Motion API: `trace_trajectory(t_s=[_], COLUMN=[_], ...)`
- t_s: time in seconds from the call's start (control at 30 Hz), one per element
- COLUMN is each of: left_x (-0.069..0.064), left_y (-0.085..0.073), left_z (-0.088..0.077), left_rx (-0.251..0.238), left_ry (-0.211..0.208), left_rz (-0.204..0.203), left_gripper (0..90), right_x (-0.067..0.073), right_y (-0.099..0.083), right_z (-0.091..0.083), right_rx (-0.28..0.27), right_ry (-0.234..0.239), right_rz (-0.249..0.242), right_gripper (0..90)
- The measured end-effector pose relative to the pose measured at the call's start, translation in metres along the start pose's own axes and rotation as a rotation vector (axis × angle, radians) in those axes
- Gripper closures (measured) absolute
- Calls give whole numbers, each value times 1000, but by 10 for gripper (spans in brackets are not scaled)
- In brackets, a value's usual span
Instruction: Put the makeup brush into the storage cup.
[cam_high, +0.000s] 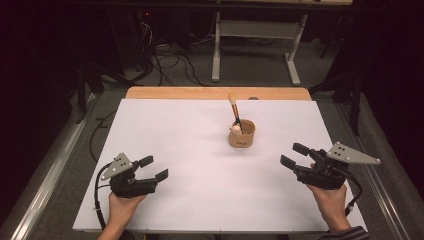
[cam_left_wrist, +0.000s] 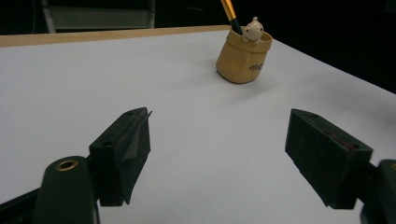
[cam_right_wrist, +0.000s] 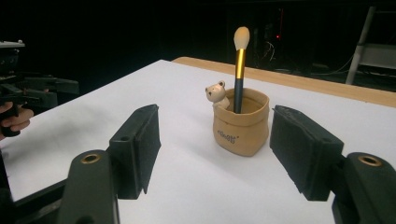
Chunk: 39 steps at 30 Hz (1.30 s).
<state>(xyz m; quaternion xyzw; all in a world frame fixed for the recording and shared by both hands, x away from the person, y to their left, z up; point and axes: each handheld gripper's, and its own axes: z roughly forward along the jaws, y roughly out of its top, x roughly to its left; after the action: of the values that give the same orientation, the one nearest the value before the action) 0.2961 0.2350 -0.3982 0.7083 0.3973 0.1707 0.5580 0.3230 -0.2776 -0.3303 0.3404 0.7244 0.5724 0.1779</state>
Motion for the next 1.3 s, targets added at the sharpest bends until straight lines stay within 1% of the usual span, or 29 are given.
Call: trace_trajectory(t_s=[0.1,0.23,0.33,0.57,0.63,1.2,1.3], left_x=[0,1,1,1,1,1,1], left_y=[0,0,0,0,0,0,0], left_z=[0,0,0,-1,0,0,0], left_rx=[0,0,-4,-3,-1,-2,2], left_ry=[0,0,2,2,2,5,2], left_rz=[3,-3,-9,-3,-3,-8,-3], left_gripper=[230,230,230,230,231,232,232], right_x=[0,-1,-3,-3,-4,-12,-13], right_y=[-4,-7,-10,-18,-21,-41,-43], right_z=[-1,-2,-1,0,0,6,6], right_rx=[6,4,15,20,23,38,42], right_ry=[1,1,-2,-1,-4,-18,-28], right_rz=[3,5,6,18,14,52,61], right_gripper=[350,349,348,347,347,345,345])
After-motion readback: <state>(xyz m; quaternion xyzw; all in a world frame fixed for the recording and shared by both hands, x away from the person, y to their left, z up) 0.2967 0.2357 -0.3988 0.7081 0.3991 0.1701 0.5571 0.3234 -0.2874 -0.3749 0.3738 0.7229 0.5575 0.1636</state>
